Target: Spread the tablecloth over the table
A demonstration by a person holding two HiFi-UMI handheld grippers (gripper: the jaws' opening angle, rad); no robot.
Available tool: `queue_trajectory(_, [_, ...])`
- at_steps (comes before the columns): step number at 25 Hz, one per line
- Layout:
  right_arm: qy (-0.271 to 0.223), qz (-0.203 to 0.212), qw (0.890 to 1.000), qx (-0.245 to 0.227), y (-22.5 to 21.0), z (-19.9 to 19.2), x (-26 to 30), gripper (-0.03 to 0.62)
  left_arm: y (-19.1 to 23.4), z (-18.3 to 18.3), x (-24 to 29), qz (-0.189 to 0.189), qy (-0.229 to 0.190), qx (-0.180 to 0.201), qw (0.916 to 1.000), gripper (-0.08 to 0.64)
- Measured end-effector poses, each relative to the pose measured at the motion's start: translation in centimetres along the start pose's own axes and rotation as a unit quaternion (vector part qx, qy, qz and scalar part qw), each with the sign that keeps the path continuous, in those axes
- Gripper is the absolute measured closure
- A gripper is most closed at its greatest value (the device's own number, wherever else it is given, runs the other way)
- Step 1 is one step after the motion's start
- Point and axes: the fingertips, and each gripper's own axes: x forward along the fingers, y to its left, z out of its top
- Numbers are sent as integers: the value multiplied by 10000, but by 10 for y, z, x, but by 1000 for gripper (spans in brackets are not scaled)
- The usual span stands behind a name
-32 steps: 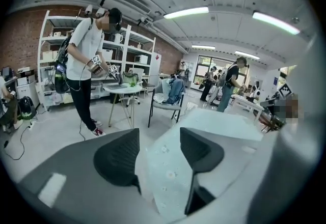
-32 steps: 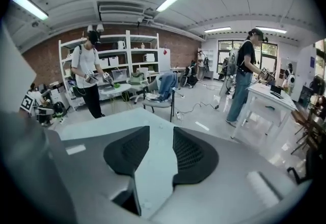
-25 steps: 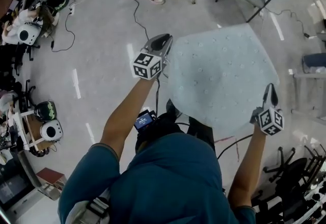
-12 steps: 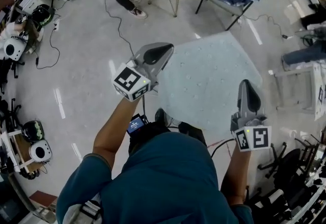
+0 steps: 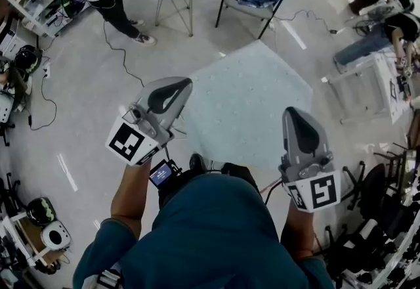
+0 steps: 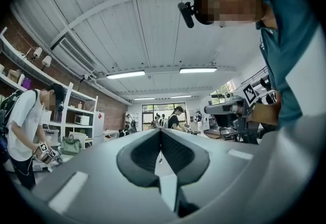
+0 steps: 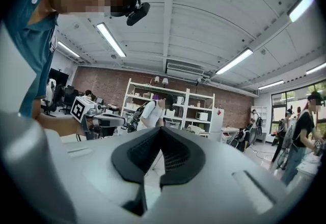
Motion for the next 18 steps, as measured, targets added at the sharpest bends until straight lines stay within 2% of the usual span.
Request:
queue_trajectory(3, [-11,-167,9999,-1,-2,5,-11,583,-2,-3,-7,2,91,-29,10000,560])
queue_trajectory(8, [23,-374,9993,7,-8,6,-24,584,-3,-6,-10,0,-23,-97,10000,560])
queue_trajectory(18, [95,-460,9989,46,-4,2,-24,584,-2,-16,-17,-14,66,-134,9999,560])
